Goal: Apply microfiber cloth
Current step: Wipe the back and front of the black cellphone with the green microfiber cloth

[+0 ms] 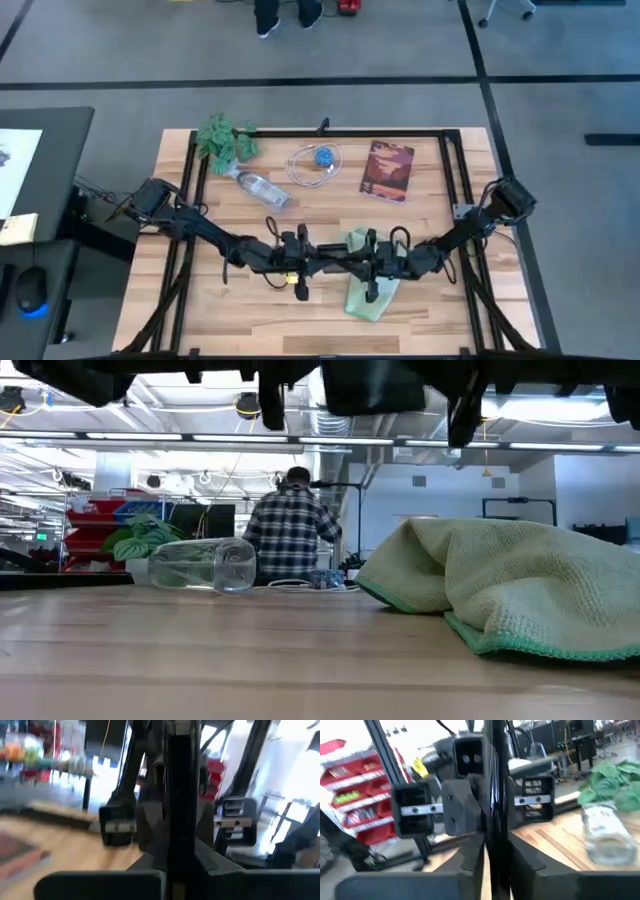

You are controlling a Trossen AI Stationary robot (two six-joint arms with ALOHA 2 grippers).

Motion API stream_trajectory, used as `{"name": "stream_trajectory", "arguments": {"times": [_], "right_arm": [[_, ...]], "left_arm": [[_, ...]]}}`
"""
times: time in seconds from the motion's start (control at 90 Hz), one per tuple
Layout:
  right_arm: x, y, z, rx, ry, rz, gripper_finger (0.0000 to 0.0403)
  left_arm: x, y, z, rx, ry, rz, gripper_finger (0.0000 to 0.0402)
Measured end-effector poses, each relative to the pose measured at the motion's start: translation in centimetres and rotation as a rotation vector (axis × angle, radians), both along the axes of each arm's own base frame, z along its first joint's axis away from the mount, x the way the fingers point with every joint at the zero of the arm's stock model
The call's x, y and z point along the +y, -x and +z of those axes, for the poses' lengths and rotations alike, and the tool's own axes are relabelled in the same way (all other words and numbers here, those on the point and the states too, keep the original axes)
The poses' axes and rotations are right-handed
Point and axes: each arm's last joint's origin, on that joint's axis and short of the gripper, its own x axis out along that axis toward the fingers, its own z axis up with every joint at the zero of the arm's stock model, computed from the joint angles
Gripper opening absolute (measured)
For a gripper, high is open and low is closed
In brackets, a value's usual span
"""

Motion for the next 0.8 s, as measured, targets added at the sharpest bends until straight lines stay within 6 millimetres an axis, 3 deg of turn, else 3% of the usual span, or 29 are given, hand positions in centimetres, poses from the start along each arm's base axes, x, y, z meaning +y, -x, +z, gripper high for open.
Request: {"name": "stream_trajectory", "arguments": {"times": [0.2,0.333,0.433,0.8], "right_arm": [[-1.0,1.2,1.5,0.162,0.071,-0.075,0.0192],[-1.6,2.6,3.6,0.184,0.064,-0.076,0.0241],[-1.5,3.6,4.4,0.199,0.077,-0.054,0.0248],[-0.5,6.0,4.1,0.324,0.010,0.012,0.0226]], "left_arm": [[-0.5,1.5,-1.1,0.252,0.142,0.041,0.0003],[-0.4,2.4,-3.7,0.415,0.348,0.107,0.0002],[0.1,3.7,-5.8,0.464,0.434,0.161,0.0002],[2.3,7.5,-8.6,0.326,0.540,0.184,0.0014]]}}
